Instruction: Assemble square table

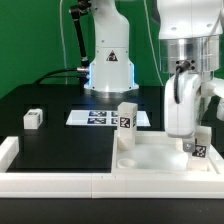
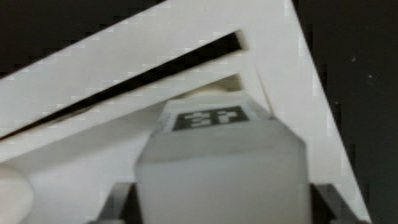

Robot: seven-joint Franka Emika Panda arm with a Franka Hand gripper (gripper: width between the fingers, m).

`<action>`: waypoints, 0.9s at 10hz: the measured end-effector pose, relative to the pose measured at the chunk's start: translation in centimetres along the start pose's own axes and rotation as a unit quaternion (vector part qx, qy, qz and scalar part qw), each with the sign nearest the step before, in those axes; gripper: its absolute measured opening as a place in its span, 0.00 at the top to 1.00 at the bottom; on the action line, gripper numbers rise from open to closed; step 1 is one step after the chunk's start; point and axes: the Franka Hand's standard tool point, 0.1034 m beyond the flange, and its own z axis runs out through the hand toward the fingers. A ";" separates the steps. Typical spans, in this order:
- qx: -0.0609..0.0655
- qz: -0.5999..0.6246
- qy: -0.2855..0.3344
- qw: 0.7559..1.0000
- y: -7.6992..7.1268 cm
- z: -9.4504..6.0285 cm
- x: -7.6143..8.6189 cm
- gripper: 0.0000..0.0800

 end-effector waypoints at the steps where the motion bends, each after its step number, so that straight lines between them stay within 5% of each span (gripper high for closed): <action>1: 0.000 -0.001 0.007 1.000 0.1 0.0 0.1 0.63; 3: 0.001 -0.008 0.007 1.000 0.1 0.0 0.2 0.63; 5: 0.003 -0.019 0.001 1.000 0.5 -1.1 -0.2 0.26; 6: 0.007 -0.039 -0.007 0.999 0.6 -2.9 0.1 0.26; 8: 0.029 -0.051 -0.015 0.998 -1.6 -6.1 1.7 0.19; 9: 0.030 -0.051 -0.015 0.998 -1.6 -6.0 1.7 0.19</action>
Offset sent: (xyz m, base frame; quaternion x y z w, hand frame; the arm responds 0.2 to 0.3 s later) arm 0.0000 0.0000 0.0000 0.0000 0.0000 0.0000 1.0000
